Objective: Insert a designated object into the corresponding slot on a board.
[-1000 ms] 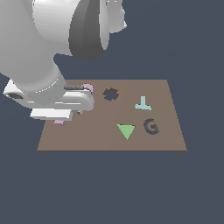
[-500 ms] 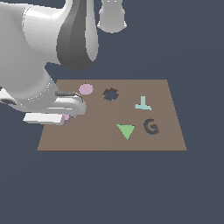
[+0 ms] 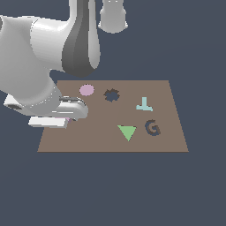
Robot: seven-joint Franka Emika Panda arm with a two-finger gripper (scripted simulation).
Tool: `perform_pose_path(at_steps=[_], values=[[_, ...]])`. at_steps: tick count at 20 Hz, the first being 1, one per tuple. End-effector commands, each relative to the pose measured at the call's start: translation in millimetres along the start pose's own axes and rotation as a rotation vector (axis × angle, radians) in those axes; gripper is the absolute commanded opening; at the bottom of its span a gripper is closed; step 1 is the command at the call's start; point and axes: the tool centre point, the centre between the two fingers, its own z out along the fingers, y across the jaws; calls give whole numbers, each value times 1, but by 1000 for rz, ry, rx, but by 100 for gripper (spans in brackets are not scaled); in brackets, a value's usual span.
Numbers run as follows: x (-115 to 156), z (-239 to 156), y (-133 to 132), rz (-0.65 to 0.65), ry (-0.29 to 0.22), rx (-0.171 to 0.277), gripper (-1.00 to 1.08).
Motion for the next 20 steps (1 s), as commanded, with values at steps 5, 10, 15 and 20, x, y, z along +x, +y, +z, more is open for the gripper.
perform_pose_path(at_steps=[5,10,15,20], values=[[0,2,0,0,1,0,-100],[0,2,0,0,1,0,-100],[1,1,0,-8,2,-1,-100],[5,0,-4,-57,2,-1,-100]])
